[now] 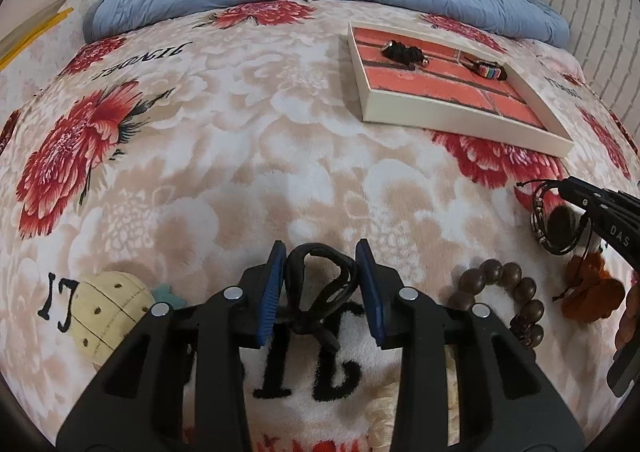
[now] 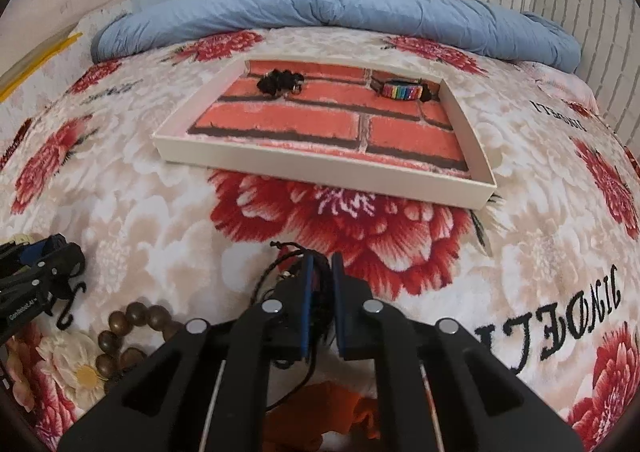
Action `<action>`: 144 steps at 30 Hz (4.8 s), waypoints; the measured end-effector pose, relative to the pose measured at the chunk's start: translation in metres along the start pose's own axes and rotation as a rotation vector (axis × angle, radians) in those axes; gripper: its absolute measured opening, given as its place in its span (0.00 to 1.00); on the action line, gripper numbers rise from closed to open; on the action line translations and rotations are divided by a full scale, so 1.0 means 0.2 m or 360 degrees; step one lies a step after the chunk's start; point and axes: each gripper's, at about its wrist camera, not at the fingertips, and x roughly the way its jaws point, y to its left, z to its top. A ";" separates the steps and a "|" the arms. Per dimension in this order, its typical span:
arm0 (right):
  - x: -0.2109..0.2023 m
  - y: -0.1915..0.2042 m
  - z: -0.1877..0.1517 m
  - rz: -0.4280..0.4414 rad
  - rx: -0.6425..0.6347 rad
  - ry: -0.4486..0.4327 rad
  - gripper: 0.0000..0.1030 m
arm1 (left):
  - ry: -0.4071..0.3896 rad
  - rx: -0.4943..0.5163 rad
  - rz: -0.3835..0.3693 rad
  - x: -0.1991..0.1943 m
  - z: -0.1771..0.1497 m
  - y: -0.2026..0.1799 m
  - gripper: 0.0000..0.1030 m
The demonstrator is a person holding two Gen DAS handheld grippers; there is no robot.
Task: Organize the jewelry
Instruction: 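Close the left tool on the claw clip while the right tool grasps the cord bracelet, then carry the claw clip in the left tool while the right tool carries the cord bracelet to the tray, then open the left tool over the tray while the right tool releases the cord bracelet, then withdraw both tools from the tray toward the remaining items on the bedspread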
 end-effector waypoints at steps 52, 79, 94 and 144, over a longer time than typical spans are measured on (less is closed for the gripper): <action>0.67 -0.57 0.77 -0.0060 0.0198 -0.0070 0.09 | -0.0028 0.0063 -0.0030 0.69 1.06 -0.57 0.34; 0.81 -0.59 0.78 -0.0028 0.0222 0.0073 0.13 | 0.0000 0.0129 0.0078 0.76 1.10 -0.58 0.57; 0.38 -0.55 0.72 -0.0101 0.0177 -0.0071 0.76 | -0.0178 0.0131 0.0168 0.26 1.01 -0.42 0.95; -0.13 -0.31 -0.12 -0.0286 0.0075 0.0004 0.85 | -0.0122 -0.0131 0.0212 -0.25 0.03 0.13 0.95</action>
